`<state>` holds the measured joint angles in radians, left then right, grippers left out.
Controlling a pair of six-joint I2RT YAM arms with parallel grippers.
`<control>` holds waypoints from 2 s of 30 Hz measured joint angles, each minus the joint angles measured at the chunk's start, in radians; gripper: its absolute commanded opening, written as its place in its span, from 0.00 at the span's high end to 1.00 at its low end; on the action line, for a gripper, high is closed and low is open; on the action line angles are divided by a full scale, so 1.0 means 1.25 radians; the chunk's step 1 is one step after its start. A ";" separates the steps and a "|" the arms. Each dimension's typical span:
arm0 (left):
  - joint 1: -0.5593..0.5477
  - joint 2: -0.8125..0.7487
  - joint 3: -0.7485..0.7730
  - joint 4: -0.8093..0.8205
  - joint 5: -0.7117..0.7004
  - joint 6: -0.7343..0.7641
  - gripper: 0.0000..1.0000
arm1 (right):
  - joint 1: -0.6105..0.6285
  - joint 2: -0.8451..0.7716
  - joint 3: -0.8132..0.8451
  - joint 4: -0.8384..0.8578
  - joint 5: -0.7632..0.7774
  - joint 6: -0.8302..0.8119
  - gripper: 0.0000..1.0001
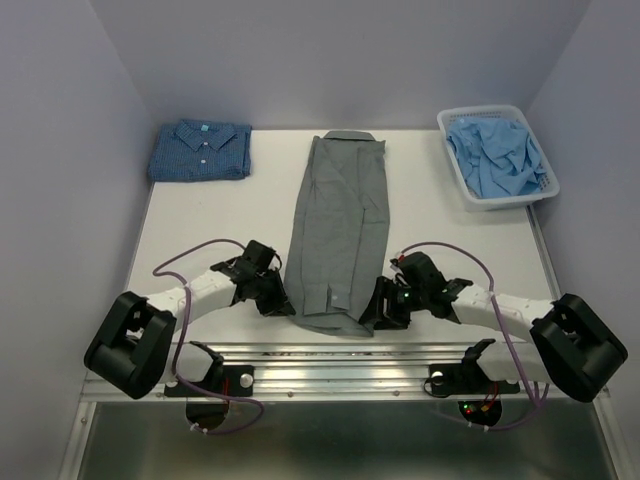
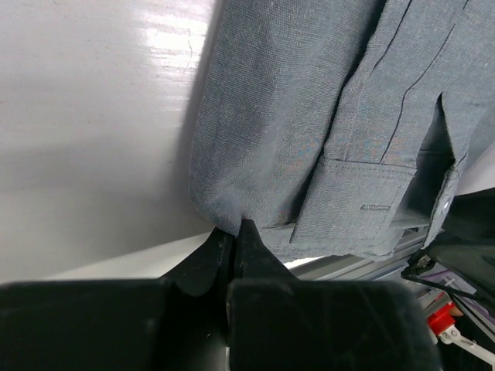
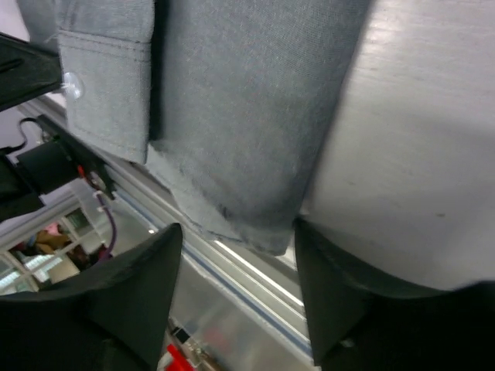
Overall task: Fold and stack the long sleeve shirts
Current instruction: Fold the shirt
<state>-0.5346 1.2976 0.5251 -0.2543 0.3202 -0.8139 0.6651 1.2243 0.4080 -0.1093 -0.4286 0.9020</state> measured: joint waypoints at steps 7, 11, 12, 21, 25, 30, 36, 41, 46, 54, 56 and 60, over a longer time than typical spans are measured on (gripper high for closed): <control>-0.005 -0.024 -0.029 0.021 0.022 -0.016 1.00 | 0.004 0.050 0.004 0.013 -0.018 0.007 0.69; -0.012 -0.036 -0.034 0.021 0.037 -0.031 1.00 | 0.007 0.078 0.009 0.000 -0.007 0.000 0.99; -0.013 -0.038 -0.034 0.022 0.039 -0.031 1.00 | 0.008 0.079 0.016 -0.013 0.001 -0.008 0.99; -0.021 -0.073 0.017 -0.024 0.063 -0.045 1.00 | 0.009 -0.043 0.125 -0.188 0.121 -0.099 0.99; -0.021 -0.061 0.144 -0.089 0.048 -0.027 1.00 | 0.009 -0.049 0.211 -0.234 0.199 -0.127 0.99; -0.014 -0.005 0.337 -0.122 0.016 0.020 1.00 | 0.009 -0.007 0.328 -0.254 0.287 -0.155 0.99; 0.040 0.131 0.514 -0.154 -0.009 0.084 1.00 | -0.022 0.067 0.448 -0.261 0.384 -0.196 0.99; 0.073 0.264 0.658 -0.151 -0.009 0.111 1.00 | -0.087 0.164 0.528 -0.235 0.410 -0.225 0.99; 0.085 0.389 0.807 -0.157 -0.008 0.130 1.00 | -0.152 0.259 0.609 -0.201 0.402 -0.252 0.99; 0.105 0.544 0.995 -0.182 -0.009 0.161 1.00 | -0.202 0.402 0.720 -0.155 0.368 -0.293 0.99; 0.111 0.580 1.029 -0.187 -0.009 0.164 1.00 | -0.208 0.434 0.741 -0.150 0.360 -0.297 0.99; 0.121 0.647 1.076 -0.195 -0.012 0.166 1.00 | -0.225 0.516 0.790 -0.136 0.337 -0.304 0.99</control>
<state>-0.3832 2.1067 1.8706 -0.4980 0.3050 -0.6060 0.3836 1.8690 1.3960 -0.2794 -0.0078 0.5220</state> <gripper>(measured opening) 0.070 0.037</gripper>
